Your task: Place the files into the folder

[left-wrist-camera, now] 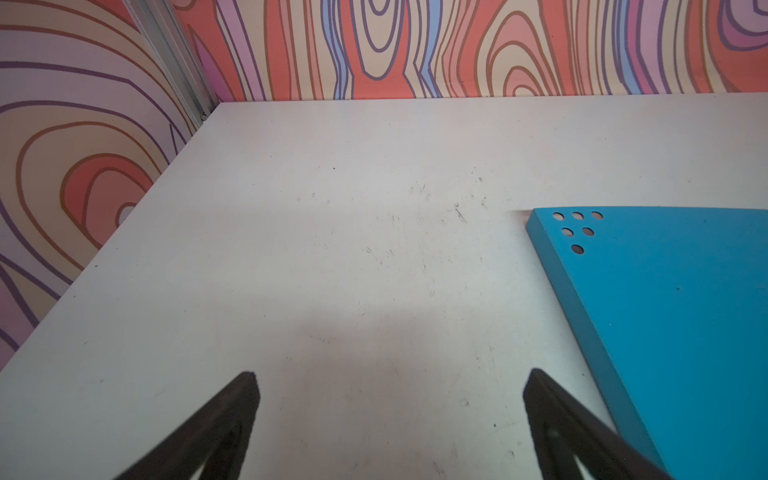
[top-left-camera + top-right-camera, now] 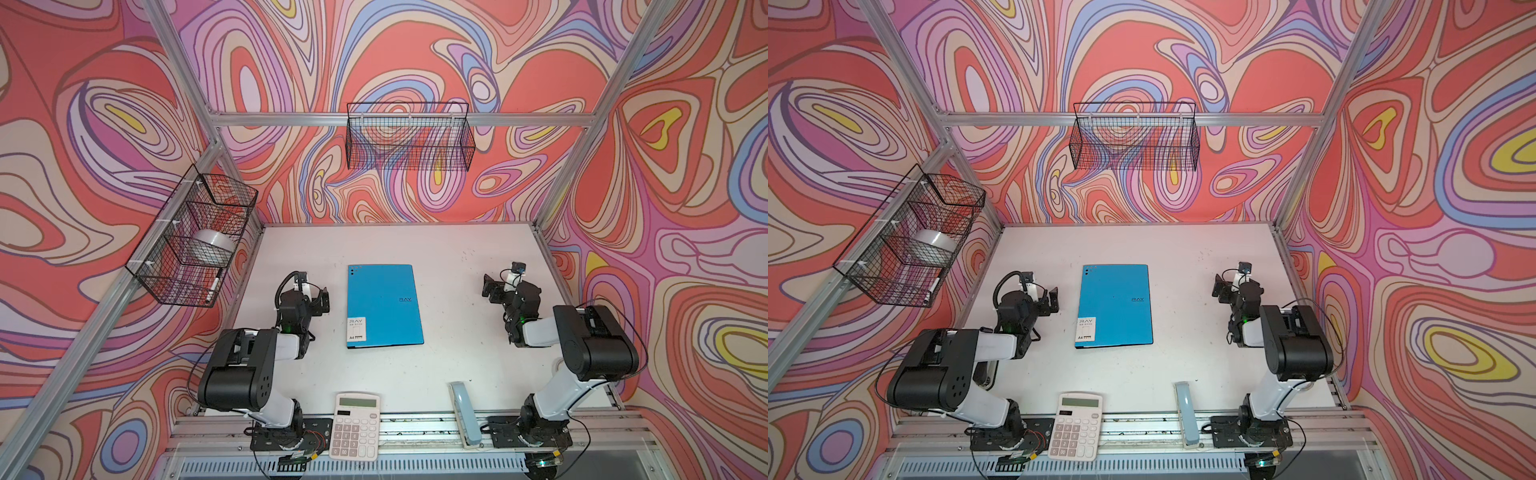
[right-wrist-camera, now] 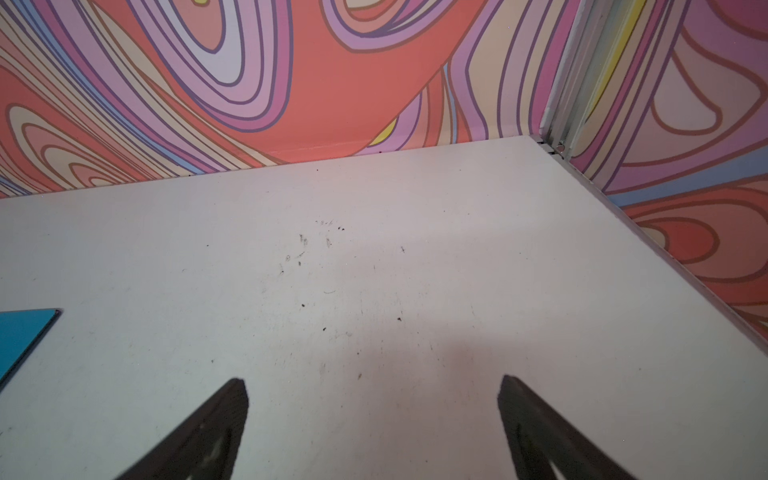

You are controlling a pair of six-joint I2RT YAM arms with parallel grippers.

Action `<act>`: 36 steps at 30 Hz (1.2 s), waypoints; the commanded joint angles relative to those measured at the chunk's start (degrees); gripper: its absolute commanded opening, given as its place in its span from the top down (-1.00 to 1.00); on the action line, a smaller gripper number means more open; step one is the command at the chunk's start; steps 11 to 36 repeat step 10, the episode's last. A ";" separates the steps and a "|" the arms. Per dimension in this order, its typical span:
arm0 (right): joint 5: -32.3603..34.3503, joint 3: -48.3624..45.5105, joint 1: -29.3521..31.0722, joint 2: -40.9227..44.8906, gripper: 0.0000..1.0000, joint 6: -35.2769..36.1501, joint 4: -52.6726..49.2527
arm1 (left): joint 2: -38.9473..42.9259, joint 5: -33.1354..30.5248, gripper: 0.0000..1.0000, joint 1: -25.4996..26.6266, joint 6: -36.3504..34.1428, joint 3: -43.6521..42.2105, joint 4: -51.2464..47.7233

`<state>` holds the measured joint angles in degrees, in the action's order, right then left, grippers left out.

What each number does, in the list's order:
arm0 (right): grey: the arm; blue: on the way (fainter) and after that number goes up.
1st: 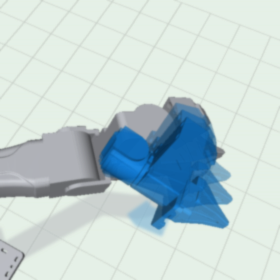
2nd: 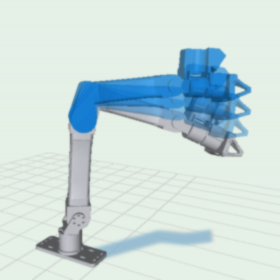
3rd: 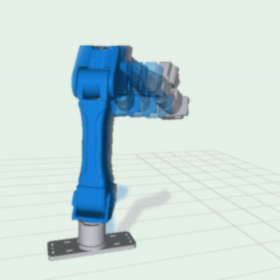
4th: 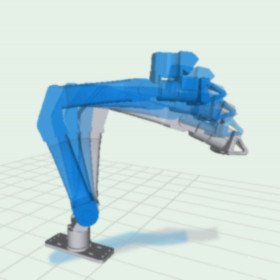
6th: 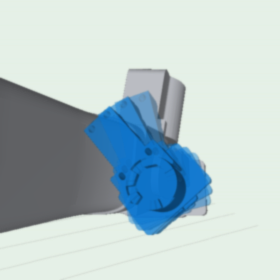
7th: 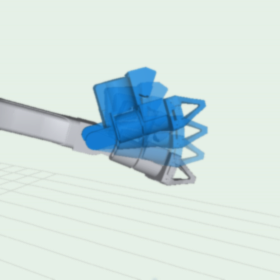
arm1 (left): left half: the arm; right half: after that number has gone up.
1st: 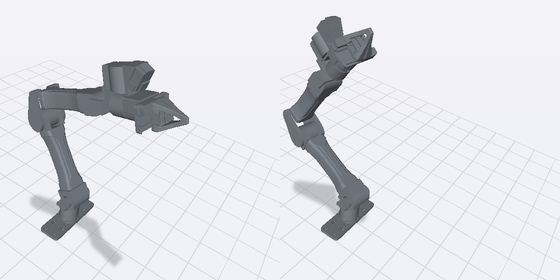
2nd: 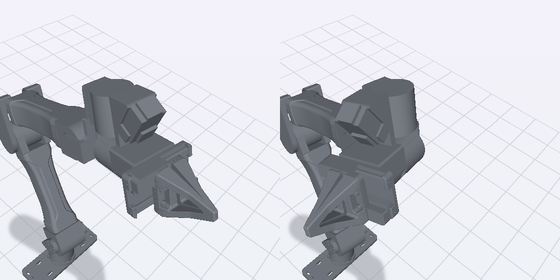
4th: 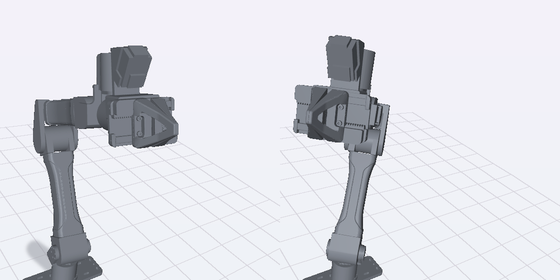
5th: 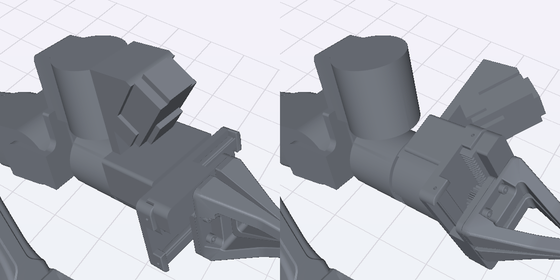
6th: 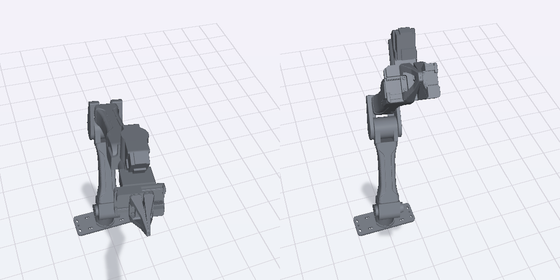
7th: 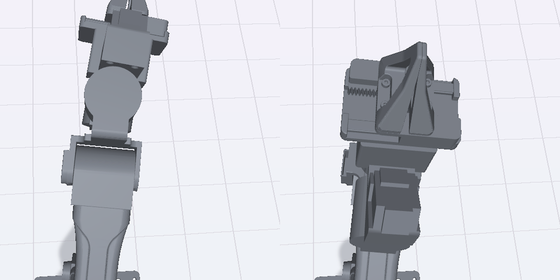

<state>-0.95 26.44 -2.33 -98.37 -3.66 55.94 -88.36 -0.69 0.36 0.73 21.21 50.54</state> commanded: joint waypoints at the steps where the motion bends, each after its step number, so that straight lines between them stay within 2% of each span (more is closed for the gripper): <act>1: -0.40 -0.24 -0.22 0.11 -0.97 0.50 -0.22 | 0.20 -0.05 -1.00 -0.36 0.49 0.41 -0.05; 36: -0.38 -0.24 -0.22 0.11 -0.97 0.50 -0.22 | 0.18 0.00 -1.00 -0.36 0.27 0.55 -0.28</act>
